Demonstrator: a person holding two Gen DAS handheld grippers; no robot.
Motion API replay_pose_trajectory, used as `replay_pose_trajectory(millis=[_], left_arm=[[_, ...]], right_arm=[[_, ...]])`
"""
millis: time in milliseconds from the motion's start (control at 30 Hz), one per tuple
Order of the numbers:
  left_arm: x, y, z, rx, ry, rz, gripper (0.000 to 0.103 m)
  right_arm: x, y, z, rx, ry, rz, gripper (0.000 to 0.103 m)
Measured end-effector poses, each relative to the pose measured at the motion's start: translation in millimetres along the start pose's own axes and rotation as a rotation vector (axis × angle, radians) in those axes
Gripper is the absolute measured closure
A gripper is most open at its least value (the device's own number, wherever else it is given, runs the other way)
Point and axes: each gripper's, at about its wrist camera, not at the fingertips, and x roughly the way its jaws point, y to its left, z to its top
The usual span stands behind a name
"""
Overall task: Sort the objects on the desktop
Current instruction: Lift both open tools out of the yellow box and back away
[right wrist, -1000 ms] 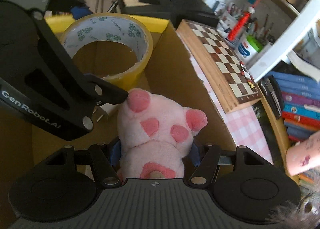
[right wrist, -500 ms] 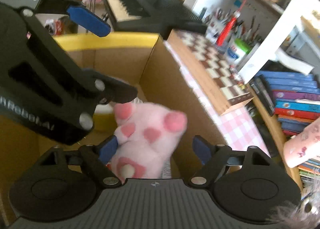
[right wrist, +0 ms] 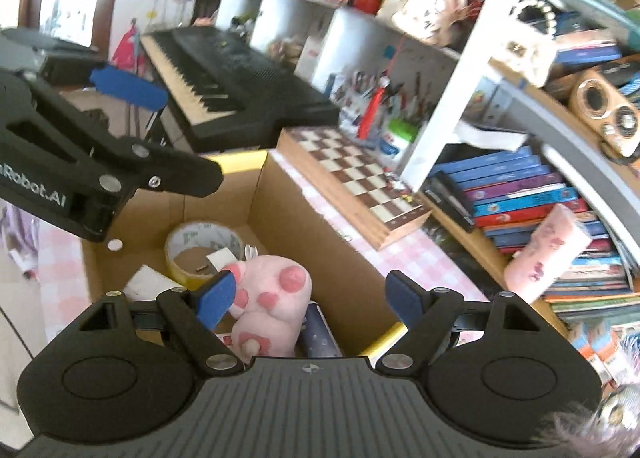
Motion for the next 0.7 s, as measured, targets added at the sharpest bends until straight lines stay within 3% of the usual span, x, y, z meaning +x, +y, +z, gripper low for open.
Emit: replay_pose_trajectory(millis=[267, 700], left_arm=[[-42, 6, -18, -0.028, -0.042, 0.015, 0.011], [-103, 13, -50, -0.117, -0.070, 0.072, 0.009]], right_arm=[[-47, 23, -13, 0.093, -0.062, -0.110, 0.022], [-101, 64, -52, 0.402, -0.109, -0.303, 0.022]])
